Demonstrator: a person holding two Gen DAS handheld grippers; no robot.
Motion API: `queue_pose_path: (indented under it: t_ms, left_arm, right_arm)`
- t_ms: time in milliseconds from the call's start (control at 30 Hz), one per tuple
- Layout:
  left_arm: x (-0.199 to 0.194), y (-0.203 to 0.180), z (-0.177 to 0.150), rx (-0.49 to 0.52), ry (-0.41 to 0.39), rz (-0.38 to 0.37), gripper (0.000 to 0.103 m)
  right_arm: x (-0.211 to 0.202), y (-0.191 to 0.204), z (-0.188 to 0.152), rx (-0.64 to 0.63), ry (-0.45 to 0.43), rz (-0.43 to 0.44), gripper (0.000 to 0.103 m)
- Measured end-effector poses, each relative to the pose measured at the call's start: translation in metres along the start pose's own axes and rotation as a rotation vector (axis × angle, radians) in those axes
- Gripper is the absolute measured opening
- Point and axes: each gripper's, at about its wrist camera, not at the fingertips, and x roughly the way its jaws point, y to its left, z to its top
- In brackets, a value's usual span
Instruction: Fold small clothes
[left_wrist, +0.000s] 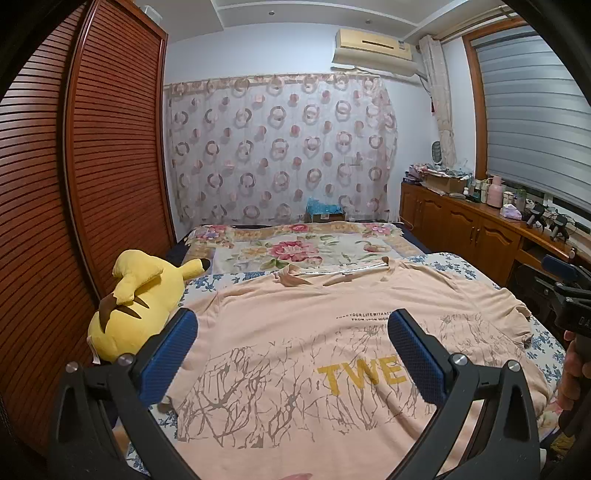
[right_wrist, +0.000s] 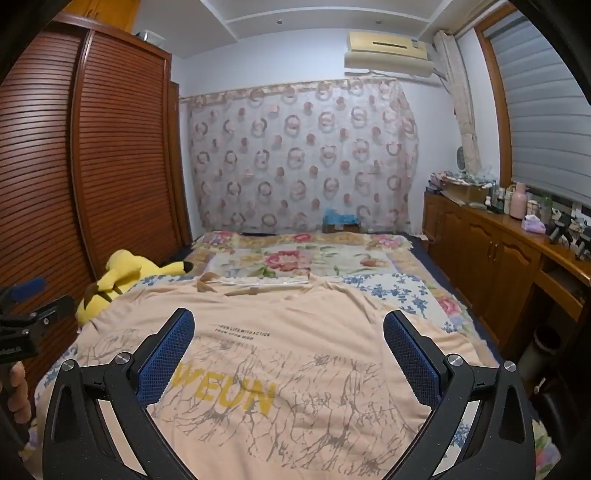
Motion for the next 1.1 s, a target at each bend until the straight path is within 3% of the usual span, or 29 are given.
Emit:
queue_pose_path:
  t_ms: [1100]
  left_arm:
    - [-0.0034,-0.0022,-0.0002,0.007,-0.009,0.002,0.103]
  right_arm:
    - [0.0005,-0.0004,-0.0005,0.003,0.001,0.001,0.103]
